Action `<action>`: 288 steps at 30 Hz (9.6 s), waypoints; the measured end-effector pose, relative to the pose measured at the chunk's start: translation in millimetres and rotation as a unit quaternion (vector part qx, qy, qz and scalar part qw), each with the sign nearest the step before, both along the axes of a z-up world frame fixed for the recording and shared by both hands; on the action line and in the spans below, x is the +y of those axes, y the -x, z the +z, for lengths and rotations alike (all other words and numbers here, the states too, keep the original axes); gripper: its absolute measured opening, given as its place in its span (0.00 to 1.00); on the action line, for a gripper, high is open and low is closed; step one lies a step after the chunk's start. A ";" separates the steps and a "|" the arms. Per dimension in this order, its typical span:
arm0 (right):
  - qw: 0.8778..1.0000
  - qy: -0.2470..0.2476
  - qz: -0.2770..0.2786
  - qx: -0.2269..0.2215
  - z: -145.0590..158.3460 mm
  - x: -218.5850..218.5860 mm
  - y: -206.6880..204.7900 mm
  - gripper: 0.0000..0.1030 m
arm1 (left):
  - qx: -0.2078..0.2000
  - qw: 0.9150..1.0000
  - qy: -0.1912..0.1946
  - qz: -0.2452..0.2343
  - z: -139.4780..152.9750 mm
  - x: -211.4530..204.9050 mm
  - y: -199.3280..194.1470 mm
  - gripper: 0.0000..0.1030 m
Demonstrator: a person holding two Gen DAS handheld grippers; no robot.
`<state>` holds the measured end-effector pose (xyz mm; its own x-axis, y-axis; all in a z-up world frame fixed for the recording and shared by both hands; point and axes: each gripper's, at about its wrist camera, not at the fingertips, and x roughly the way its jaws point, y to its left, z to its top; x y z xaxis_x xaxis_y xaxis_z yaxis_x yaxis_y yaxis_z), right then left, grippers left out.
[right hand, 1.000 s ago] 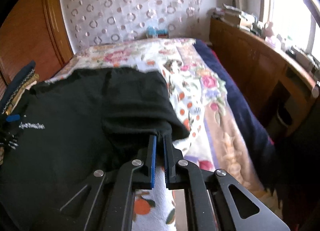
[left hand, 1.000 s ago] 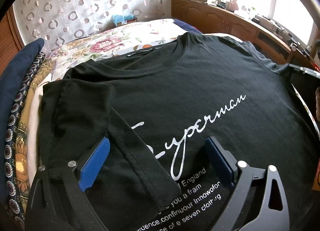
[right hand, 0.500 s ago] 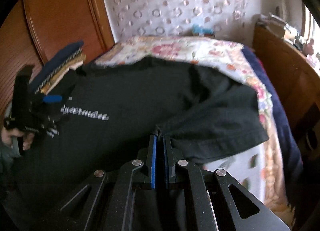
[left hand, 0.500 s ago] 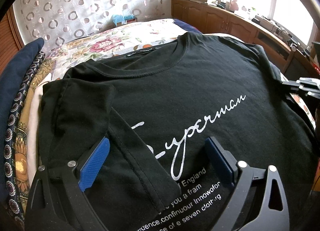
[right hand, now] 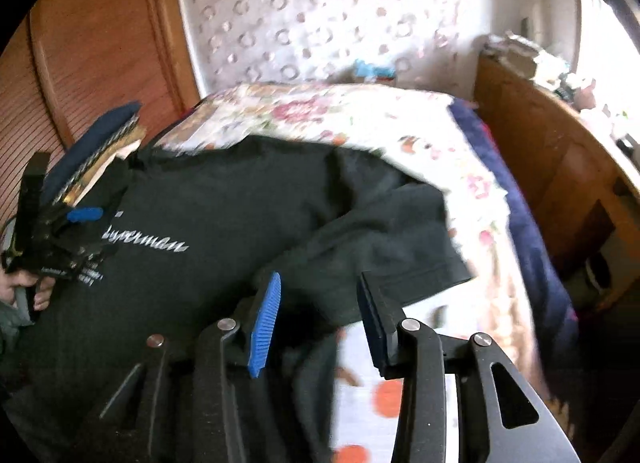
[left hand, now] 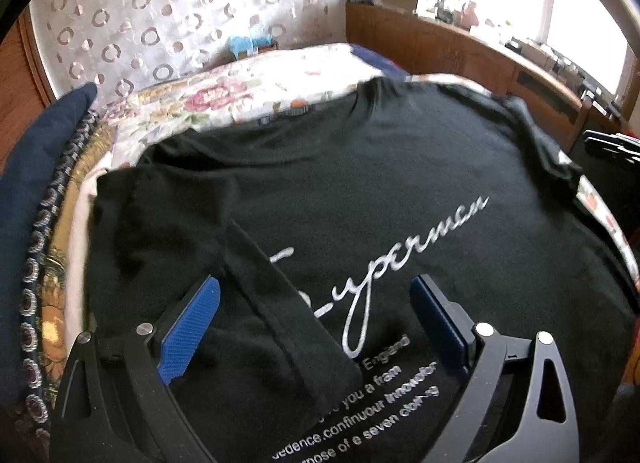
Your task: Fold small clothes
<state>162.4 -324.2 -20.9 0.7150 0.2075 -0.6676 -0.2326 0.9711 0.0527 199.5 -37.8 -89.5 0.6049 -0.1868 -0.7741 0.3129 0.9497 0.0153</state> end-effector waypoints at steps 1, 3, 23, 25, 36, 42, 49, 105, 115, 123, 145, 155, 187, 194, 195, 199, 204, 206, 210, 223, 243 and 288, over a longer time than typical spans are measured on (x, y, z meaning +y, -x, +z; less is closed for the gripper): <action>1.000 0.002 -0.009 -0.006 2.7 -7.2 1.5 0.40 | -0.006 1.000 0.006 0.002 4.6 0.9 1.6 0.94; 0.999 0.005 -0.034 -0.007 1.8 -21.0 -1.1 0.40 | -0.019 1.000 0.016 0.003 15.2 1.6 5.1 0.94; 0.995 -0.007 -0.086 0.050 -48.4 -66.1 -67.4 0.07 | -0.042 0.999 0.034 0.000 29.5 4.8 22.3 0.94; 0.996 0.033 -0.077 0.045 -47.3 -58.5 -68.7 0.03 | -0.042 0.999 0.033 0.001 29.1 4.9 24.3 0.94; 0.997 0.003 0.070 -0.025 8.5 31.1 -59.4 0.02 | -0.057 0.997 0.042 0.027 35.4 25.4 35.0 0.94; 0.983 -0.041 0.179 -0.020 20.0 105.4 -73.0 0.02 | -0.063 0.996 0.047 0.045 38.1 39.6 41.2 0.94; 0.980 -0.035 0.193 -0.029 18.4 130.4 -82.8 0.09 | -0.067 0.995 0.047 0.054 39.8 49.1 45.0 0.94; 0.992 0.077 0.075 0.073 -27.8 99.8 1.1 0.45 | -0.051 0.997 0.058 0.030 24.1 29.4 57.8 0.94; 0.994 0.047 0.088 0.041 -14.4 95.8 11.8 0.09 | -0.052 0.996 0.059 0.031 26.8 31.2 58.9 0.94; 0.988 0.032 0.133 0.075 -25.0 106.1 23.8 0.29 | -0.053 0.996 0.057 0.032 28.1 31.9 57.8 0.94; 0.980 0.034 0.191 0.039 -22.8 143.2 -64.3 0.30 | -0.088 0.992 0.020 0.083 69.6 70.9 8.8 0.94; 0.965 0.072 0.246 0.048 -46.3 190.0 -111.6 0.01 | -0.079 0.993 0.002 0.090 69.0 79.2 -1.5 0.94; 0.993 0.046 0.109 0.030 -54.7 98.3 -119.4 0.46 | 0.071 0.989 -0.069 0.113 7.6 60.7 -109.2 0.53; 0.991 0.044 0.120 0.030 -62.4 85.8 -117.0 0.54 | 0.081 0.988 -0.050 0.118 -3.4 63.4 -111.9 0.29; 0.991 0.043 0.120 0.031 -64.0 84.9 -118.9 0.55 | 0.080 0.989 -0.046 0.120 -2.6 63.8 -111.0 0.27; 0.991 0.042 0.121 0.031 -67.2 83.3 -123.2 0.55 | 0.070 0.989 -0.049 0.119 2.4 64.1 -108.5 0.10; 0.991 0.043 0.122 0.031 -68.3 83.3 -124.1 0.56 | 0.017 0.991 -0.040 0.125 41.2 74.2 -87.5 0.10; 0.991 0.044 0.123 0.030 -68.6 83.3 -123.9 0.56 | -0.012 0.990 -0.033 0.133 61.1 83.8 -77.2 0.09; 0.991 0.044 0.124 0.030 -68.8 83.2 -124.2 0.57 | -0.051 0.986 -0.012 0.158 92.5 112.2 -63.6 0.09; 0.990 0.051 0.129 0.021 -61.3 85.5 -120.1 0.58 | -0.038 0.987 -0.031 0.153 85.3 121.2 -63.7 0.09; 0.942 -0.045 0.330 0.050 -57.0 275.5 -106.8 0.34 | -0.027 0.991 0.030 0.131 77.9 157.9 -63.2 0.11; 0.966 -0.051 0.245 0.065 -72.8 223.0 -56.7 0.06 | 0.044 0.998 0.006 0.055 23.6 76.1 -84.4 0.40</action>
<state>219.0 -101.2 -93.6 0.4252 0.5696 -0.7033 -0.6478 0.7343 0.2030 283.9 38.3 -65.9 0.5528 -0.1326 -0.8227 0.2061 0.9783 -0.0192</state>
